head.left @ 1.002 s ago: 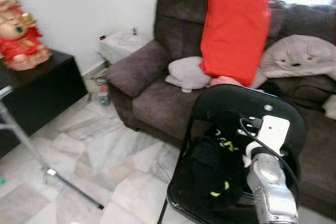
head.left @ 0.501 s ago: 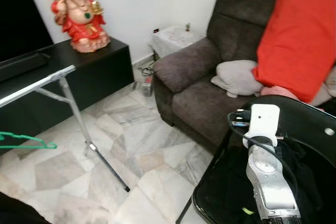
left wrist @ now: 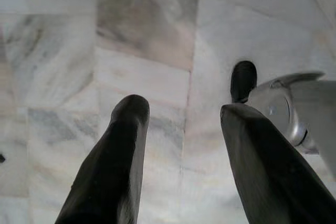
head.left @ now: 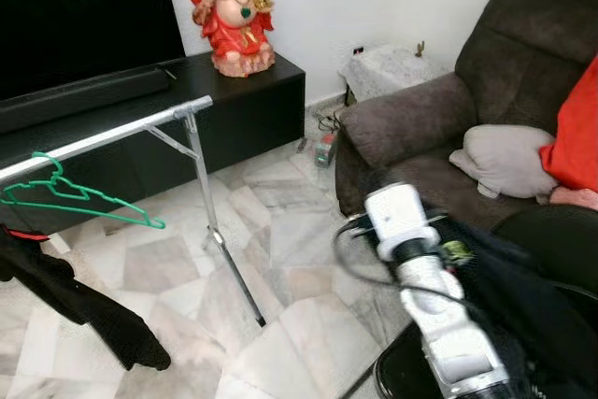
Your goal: Hang hanger
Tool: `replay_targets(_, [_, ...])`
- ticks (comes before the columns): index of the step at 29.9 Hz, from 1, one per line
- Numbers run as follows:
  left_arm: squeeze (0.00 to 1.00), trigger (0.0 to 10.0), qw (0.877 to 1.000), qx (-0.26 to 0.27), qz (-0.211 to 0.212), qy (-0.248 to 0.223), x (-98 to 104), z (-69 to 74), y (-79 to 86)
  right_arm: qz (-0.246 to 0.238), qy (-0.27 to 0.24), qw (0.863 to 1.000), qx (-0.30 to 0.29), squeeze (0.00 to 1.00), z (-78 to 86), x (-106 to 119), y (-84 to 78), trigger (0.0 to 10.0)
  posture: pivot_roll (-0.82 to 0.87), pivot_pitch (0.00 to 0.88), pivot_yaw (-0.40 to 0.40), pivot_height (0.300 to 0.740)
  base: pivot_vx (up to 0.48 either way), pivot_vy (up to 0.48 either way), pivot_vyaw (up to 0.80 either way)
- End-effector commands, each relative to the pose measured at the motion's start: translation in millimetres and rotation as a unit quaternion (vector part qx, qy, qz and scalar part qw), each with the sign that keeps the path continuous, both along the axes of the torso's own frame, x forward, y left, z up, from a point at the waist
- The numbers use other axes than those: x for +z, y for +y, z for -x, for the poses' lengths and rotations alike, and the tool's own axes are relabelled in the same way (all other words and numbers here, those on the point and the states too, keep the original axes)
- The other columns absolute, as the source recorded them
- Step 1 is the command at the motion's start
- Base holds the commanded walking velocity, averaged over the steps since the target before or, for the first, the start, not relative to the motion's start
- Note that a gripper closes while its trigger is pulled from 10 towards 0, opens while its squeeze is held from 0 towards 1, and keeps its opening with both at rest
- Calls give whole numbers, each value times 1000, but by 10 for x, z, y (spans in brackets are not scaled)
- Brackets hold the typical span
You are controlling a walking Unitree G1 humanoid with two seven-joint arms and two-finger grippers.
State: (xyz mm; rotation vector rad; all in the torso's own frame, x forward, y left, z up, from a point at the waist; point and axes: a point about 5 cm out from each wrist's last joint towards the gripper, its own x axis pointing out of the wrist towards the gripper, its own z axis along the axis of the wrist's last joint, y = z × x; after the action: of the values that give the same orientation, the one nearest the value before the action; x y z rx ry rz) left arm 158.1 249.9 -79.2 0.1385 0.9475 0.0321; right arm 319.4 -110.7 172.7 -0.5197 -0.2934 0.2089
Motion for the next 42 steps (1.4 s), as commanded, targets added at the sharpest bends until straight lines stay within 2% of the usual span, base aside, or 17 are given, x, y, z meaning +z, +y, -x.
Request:
replay_targets(1, [0, 10000, 1000, 5, 0, 24, -56, 147, 22, 3, -45, 998, 41, 0, 52, 172, 116, 10000, 31, 60, 37, 740, 0, 0, 794])
replay_targets(7, [0, 10000, 1000, 2, 1, 24, -55, 143, 19, 2, -57, 993, 107, 0, 150, 206, 229, 10000, 31, 60, 37, 740, 0, 0, 794])
replay_targets(9, [0, 10000, 1000, 2, 0, 24, -54, 141, 21, 2, -66, 985, 157, 0, 213, 262, 316, 10000, 30, 60, 38, 740, 0, 0, 794])
replay_targets(15, [0, 10000, 1000, 2, 1, 25, -54, 140, 21, -11, -90, 976, 200, 0, 252, 412, 408, 10000, 33, 57, 38, 740, 0, 0, 794])
replay_targets(22, [0, 10000, 1000, 1, 1, 25, -54, 139, 18, -22, -83, 966, 244, 0, 283, 449, 452, 10000, 33, 55, 38, 740, 0, 0, 794])
replay_targets(25, [0, 10000, 1000, 0, 1, 25, -55, 140, 17, -45, -74, 955, 284, 0, 345, 476, 509, 10000, 31, 54, 38, 740, 0, 0, 794])
replay_targets(26, [0, 10000, 1000, -2, 1, 26, -55, 140, 15, -64, -54, 939, 333, 0, 437, 482, 594, 10000, 32, 54, 37, 740, 0, 0, 794])
replay_targets(28, [0, 10000, 1000, -2, 1, 26, -55, 140, 15, -74, -43, 934, 347, 0, 463, 476, 617, 10000, 33, 53, 38, 740, 0, 0, 794])
replay_targets(31, [0, 10000, 1000, -3, 2, 26, -55, 138, 13, -94, -36, 938, 333, 0, 434, 458, 578, 10000, 36, 52, 37, 740, 0, 0, 738])
replay_targets(34, [0, 10000, 1000, -5, 2, 26, -55, 136, 11, -152, -7, 954, 260, 0, 277, 359, 394, 10000, 36, 52, 37, 740, 0, 0, 152])
replay_targets(35, [0, 10000, 1000, -6, 2, 26, -55, 135, 10, -170, 14, 965, 199, 0, 171, 251, 250, 10000, 36, 52, 37, 740, 0, 0, 0])
replay_targets(36, [0, 10000, 1000, -6, 2, 26, -54, 134, 10, -176, 22, 968, 177, 0, 135, 209, 196, 10000, 38, 49, 41, 740, 0, 0, 0])
replay_targets(37, [0, 10000, 1000, -6, 1, 26, -54, 131, 9, -211, 63, 970, 107, 0, 31, 36, 23, 10000, 38, 49, 41, 740, 0, 0, 0])
replay_targets(39, [0, 10000, 1000, -6, 0, 25, -54, 131, 8, -263, 89, 958, 73, 0, 1, -86, -92, 10000, 43, 44, 39, 740, 0, 0, 0])
replay_targets(40, [0, 10000, 1000, -7, -3, 24, -53, 129, 9, -295, 103, 948, 63, 0, -4, -146, -133, 10000, 47, 44, 39, 740, 0, 0, 0])
replay_targets(41, [0, 10000, 1000, -6, -6, 23, -52, 129, 10, -341, 125, 930, 48, 0, -5, -255, -182, 10000, 52, 39, 37, 740, 0, 0, 0])
replay_targets(42, [0, 10000, 1000, -6, -6, 23, -52, 129, 10, -341, 125, 930, 48, 0, -5, -255, -182, 10000, 52, 39, 37, 740, 0, 0, 0])
